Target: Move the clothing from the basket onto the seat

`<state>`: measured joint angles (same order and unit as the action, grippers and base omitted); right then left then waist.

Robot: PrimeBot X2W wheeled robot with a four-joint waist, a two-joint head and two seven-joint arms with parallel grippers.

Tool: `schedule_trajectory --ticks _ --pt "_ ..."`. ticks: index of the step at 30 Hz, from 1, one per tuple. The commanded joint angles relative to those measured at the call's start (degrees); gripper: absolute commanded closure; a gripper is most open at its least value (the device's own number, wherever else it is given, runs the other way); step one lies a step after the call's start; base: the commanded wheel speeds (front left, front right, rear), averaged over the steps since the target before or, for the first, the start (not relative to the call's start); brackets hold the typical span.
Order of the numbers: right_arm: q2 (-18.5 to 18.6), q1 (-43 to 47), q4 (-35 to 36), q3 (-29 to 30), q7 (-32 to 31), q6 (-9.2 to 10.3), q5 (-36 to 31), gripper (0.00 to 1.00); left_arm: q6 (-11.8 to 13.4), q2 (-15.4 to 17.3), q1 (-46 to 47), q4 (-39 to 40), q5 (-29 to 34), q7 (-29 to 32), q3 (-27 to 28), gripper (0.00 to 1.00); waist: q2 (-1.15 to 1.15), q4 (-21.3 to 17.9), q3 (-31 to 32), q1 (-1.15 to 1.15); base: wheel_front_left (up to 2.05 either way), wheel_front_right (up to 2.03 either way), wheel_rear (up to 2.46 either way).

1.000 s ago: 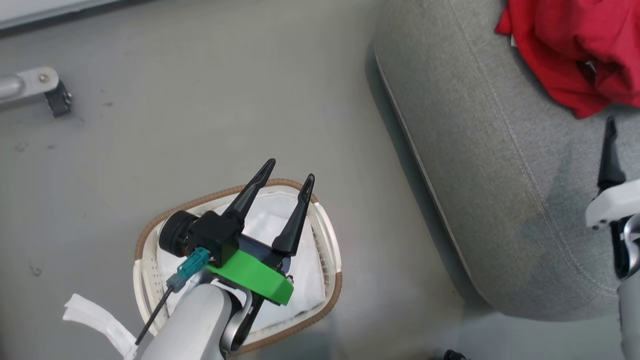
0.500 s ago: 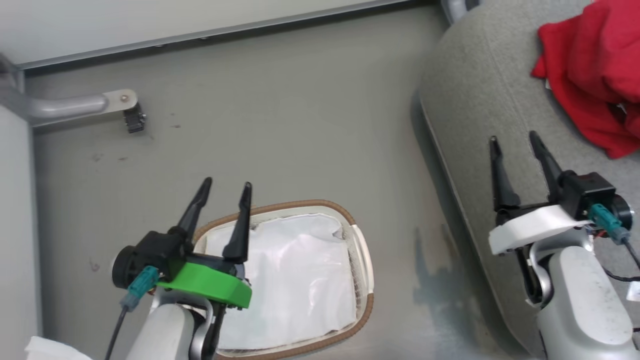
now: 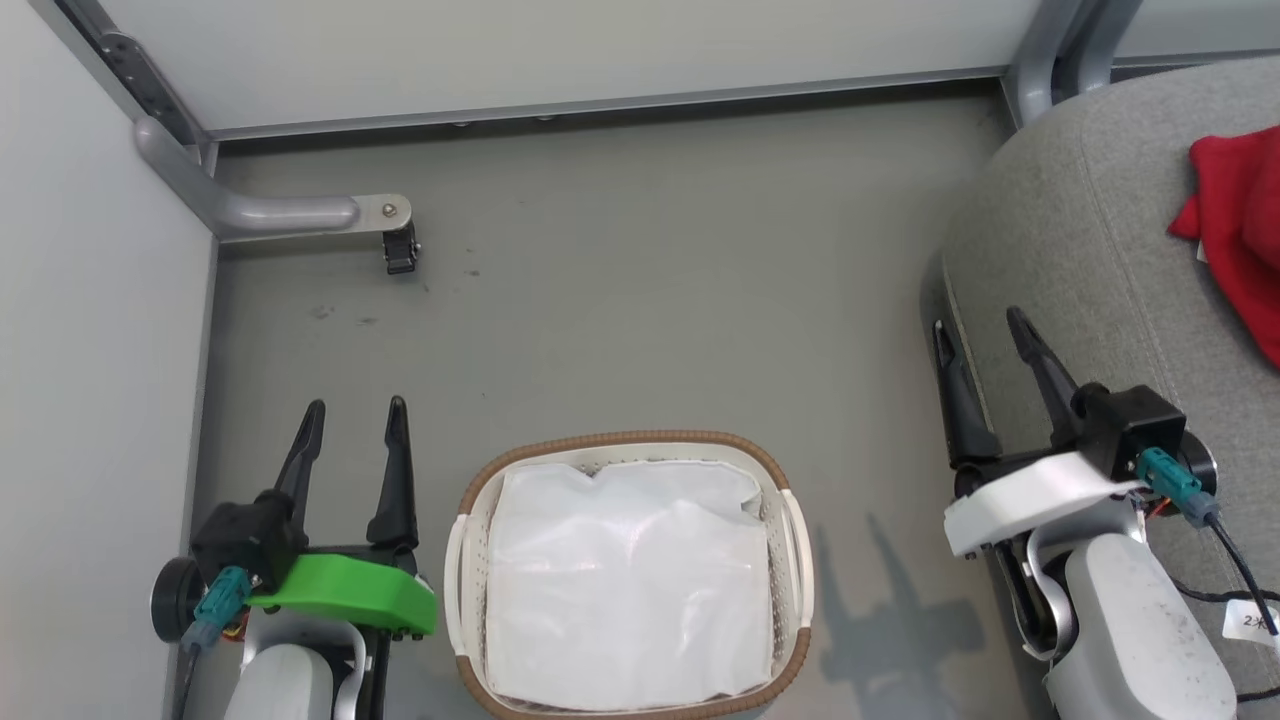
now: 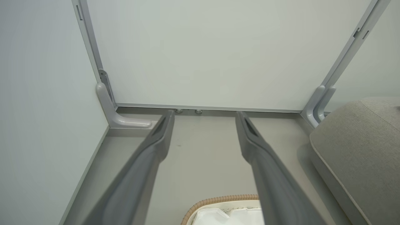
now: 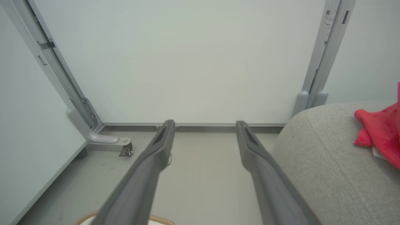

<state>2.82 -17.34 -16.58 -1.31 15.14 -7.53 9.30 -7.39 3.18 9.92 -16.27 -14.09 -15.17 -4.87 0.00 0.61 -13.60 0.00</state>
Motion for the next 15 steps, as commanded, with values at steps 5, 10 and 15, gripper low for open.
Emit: schedule_trajectory --ticks 5,10,15 --pt "0.3 4.0 -1.8 -1.1 0.0 0.08 1.6 0.00 -0.2 -0.2 -3.1 -1.3 -0.8 0.0 1.5 0.00 0.00 1.8 3.5 0.00 0.00 0.00 0.00" --pt "0.2 6.7 -2.2 -1.5 0.0 0.08 2.6 0.00 -0.2 -0.3 -5.1 -0.9 -1.4 0.0 1.6 0.00 0.00 1.6 5.4 0.00 0.00 0.00 0.00" --pt "0.2 9.1 -3.1 -2.2 0.0 0.08 3.2 0.00 -0.2 -0.2 -7.7 -1.4 -2.0 0.0 1.5 0.00 0.00 1.2 8.1 0.00 0.00 0.00 0.00"
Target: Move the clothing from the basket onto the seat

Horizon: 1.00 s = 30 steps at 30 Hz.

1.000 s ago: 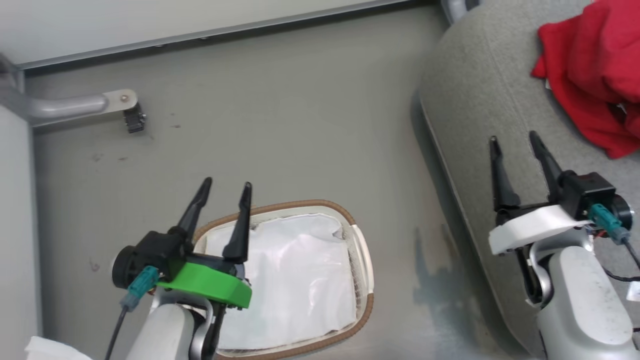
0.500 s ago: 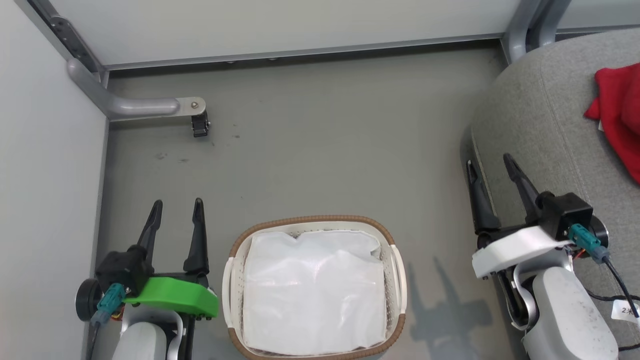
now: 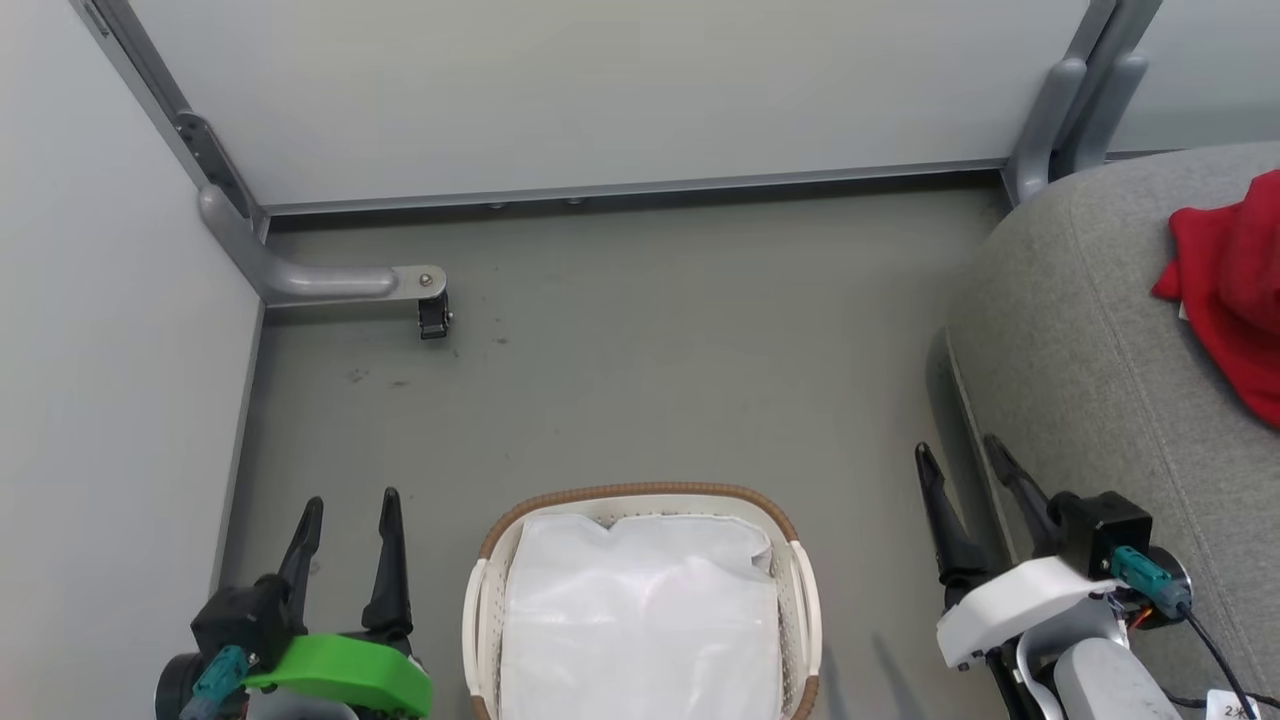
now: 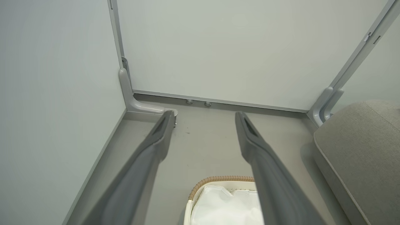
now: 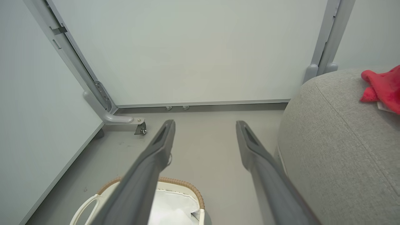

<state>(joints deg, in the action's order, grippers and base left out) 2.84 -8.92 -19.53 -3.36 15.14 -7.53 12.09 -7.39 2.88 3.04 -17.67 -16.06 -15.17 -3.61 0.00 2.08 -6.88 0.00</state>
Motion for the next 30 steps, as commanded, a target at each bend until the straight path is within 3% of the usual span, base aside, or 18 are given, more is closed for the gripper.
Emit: schedule_trajectory --ticks 1,9,10,14,30 --pt "0.2 1.0 -0.3 -0.2 0.0 0.08 0.4 0.00 -0.2 0.1 -1.3 0.0 -0.3 0.0 0.5 0.00 0.00 -0.3 1.8 0.00 0.00 0.00 0.00" --pt "0.2 2.6 -0.9 -0.3 0.0 0.08 -0.1 0.00 -0.2 0.1 -3.5 0.3 -1.5 0.0 0.1 0.00 0.00 -0.4 3.7 0.00 0.00 0.00 0.00" --pt "0.0 1.7 -0.8 -0.4 0.0 0.00 0.0 1.00 0.0 0.0 -2.7 0.2 -1.6 0.0 -0.1 1.00 0.00 -0.3 3.6 0.00 0.00 0.00 0.00" --pt "-0.4 2.5 -2.4 -0.4 -0.2 0.00 0.5 1.00 0.0 -0.2 -2.8 -1.5 -2.1 0.1 -0.2 1.00 0.00 -0.4 3.7 0.00 0.00 0.00 0.00" --pt "-0.3 2.5 -0.6 1.8 -4.6 0.01 17.1 1.00 0.0 0.7 -1.5 -0.4 -18.5 3.8 0.9 1.00 0.00 -0.6 4.0 0.00 0.00 0.00 0.00"
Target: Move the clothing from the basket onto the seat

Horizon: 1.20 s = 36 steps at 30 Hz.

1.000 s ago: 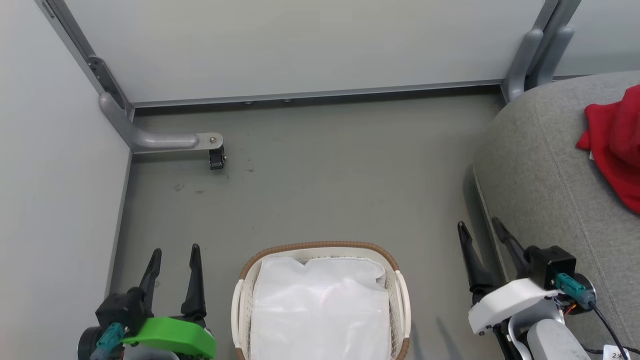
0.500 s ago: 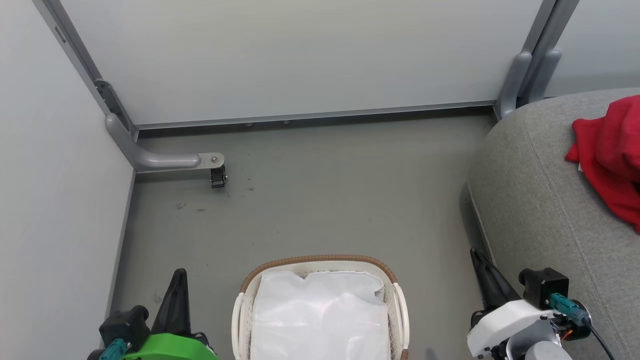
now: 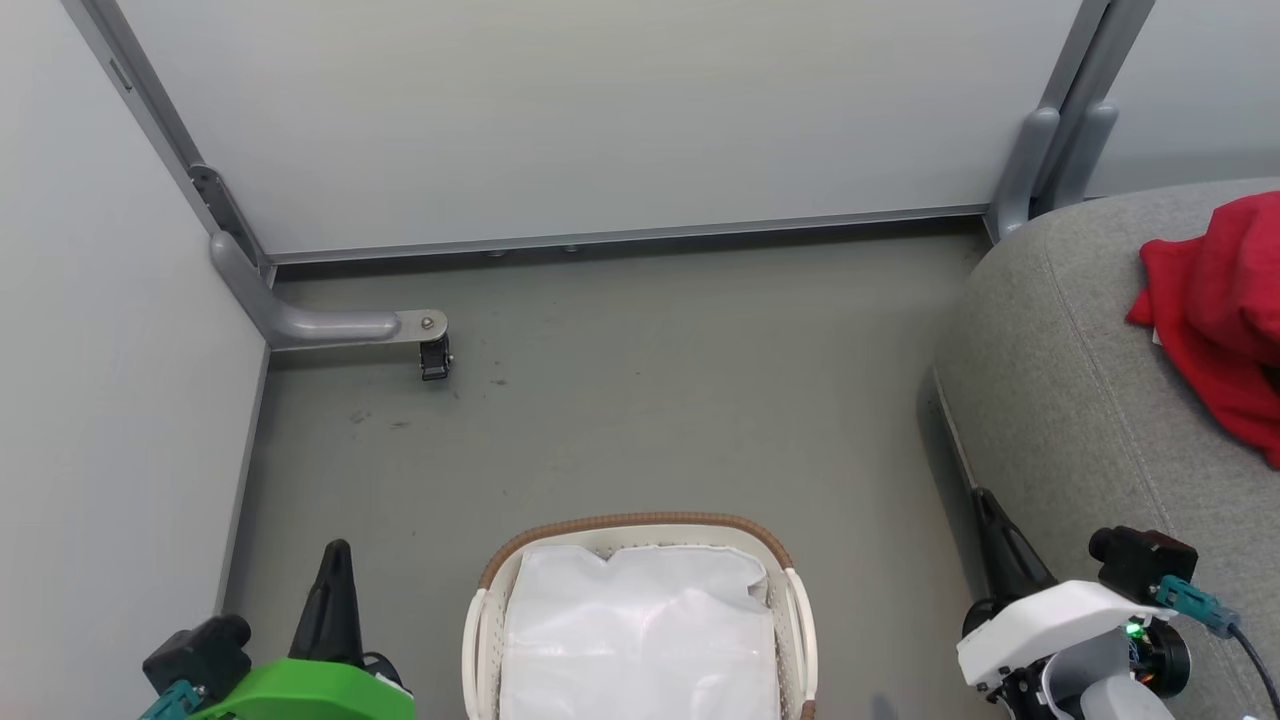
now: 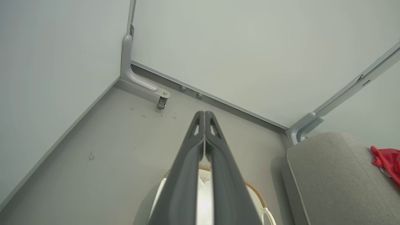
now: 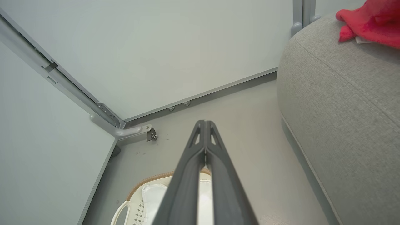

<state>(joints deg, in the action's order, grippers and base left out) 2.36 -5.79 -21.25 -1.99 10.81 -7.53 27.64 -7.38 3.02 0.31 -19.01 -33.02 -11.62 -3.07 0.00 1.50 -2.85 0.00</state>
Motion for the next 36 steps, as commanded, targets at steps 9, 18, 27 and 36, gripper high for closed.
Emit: schedule_trajectory --ticks 9,18,27,36 --pt "0.3 -0.7 1.9 1.5 -2.5 0.02 9.7 1.00 0.0 0.9 2.0 1.4 -9.4 2.1 1.0 1.00 0.00 -0.1 0.2 0.00 0.00 0.00 0.00" --pt "0.3 -0.7 2.7 2.4 -4.5 0.02 17.1 1.00 0.0 1.1 2.6 2.0 -16.5 3.9 1.8 1.00 0.00 -0.2 0.4 0.00 0.00 0.00 0.00" --pt "0.4 -0.7 3.4 3.3 -6.3 0.03 23.6 1.00 -0.1 1.3 3.1 2.5 -22.7 5.5 2.5 1.00 0.00 -0.4 0.7 0.00 0.00 0.00 0.00" --pt "0.4 -0.7 4.0 4.1 -8.0 0.03 29.8 1.00 -0.1 1.3 3.6 2.9 -28.5 7.1 3.1 1.00 0.00 -0.5 0.9 0.00 0.00 0.00 0.00"
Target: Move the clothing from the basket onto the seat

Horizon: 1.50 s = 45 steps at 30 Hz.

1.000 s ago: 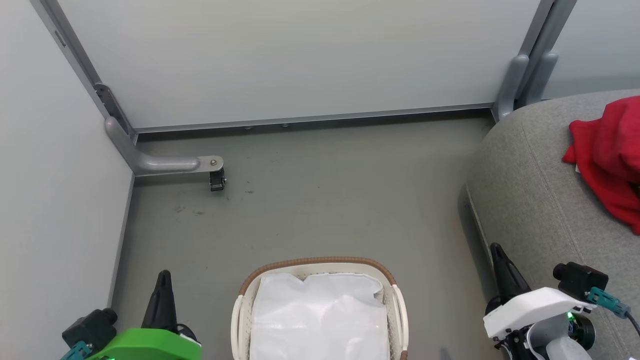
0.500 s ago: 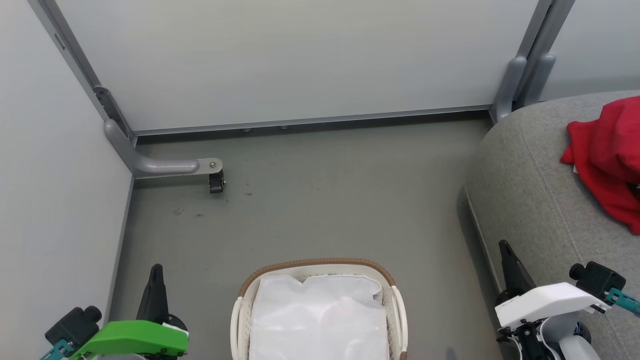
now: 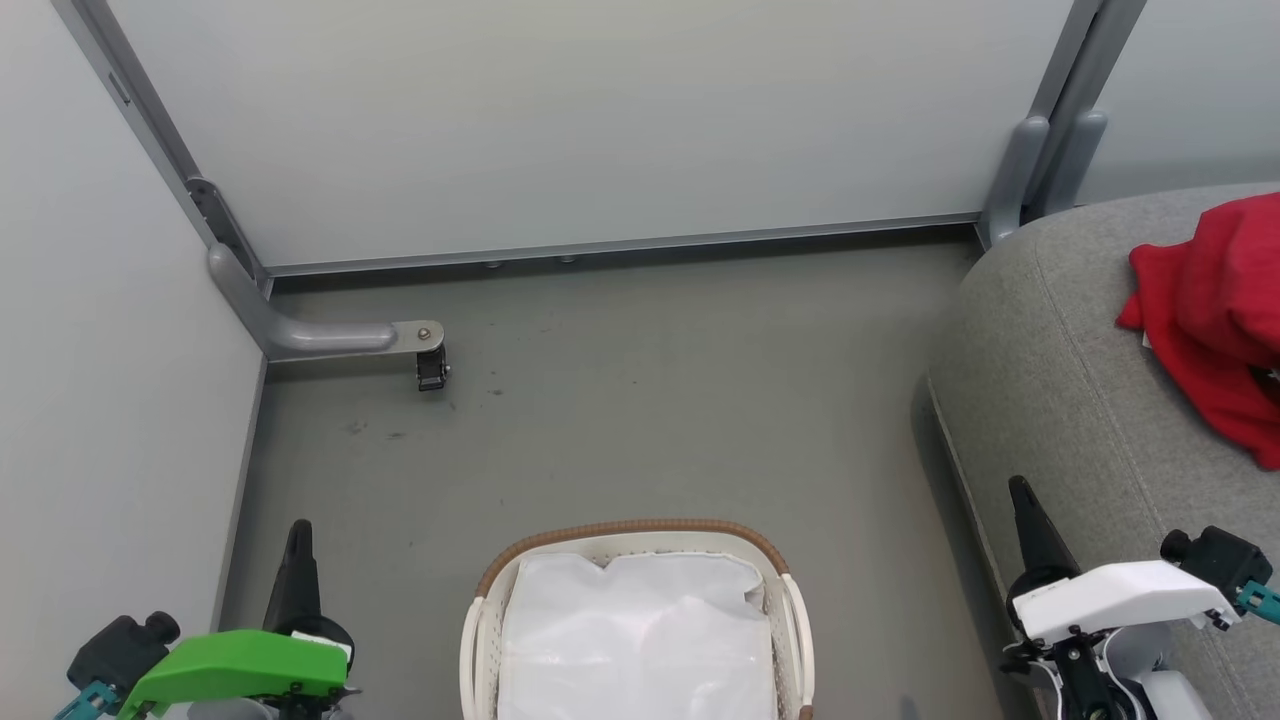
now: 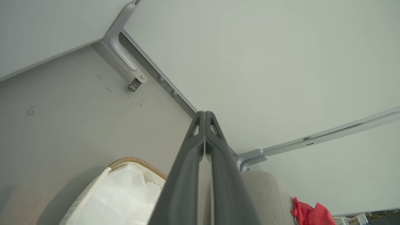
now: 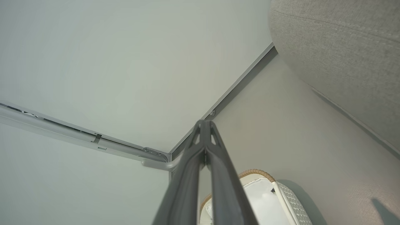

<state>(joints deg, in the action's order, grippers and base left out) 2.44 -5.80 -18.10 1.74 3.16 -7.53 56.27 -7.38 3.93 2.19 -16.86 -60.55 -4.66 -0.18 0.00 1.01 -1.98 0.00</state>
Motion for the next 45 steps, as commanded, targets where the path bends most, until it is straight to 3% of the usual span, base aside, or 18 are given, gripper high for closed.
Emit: schedule_trajectory --ticks 1,45 --pt "0.4 -0.7 0.9 0.4 -0.5 0.03 1.7 1.00 -0.1 0.4 1.8 0.8 -1.5 0.3 0.3 1.00 0.00 0.0 0.0 0.00 0.00 0.00 0.00" --pt "0.5 -0.7 3.2 3.5 -6.8 0.05 25.0 1.00 -0.2 0.4 3.6 2.4 -23.1 6.8 3.5 1.00 0.00 -0.6 1.1 0.00 0.00 0.00 0.00"
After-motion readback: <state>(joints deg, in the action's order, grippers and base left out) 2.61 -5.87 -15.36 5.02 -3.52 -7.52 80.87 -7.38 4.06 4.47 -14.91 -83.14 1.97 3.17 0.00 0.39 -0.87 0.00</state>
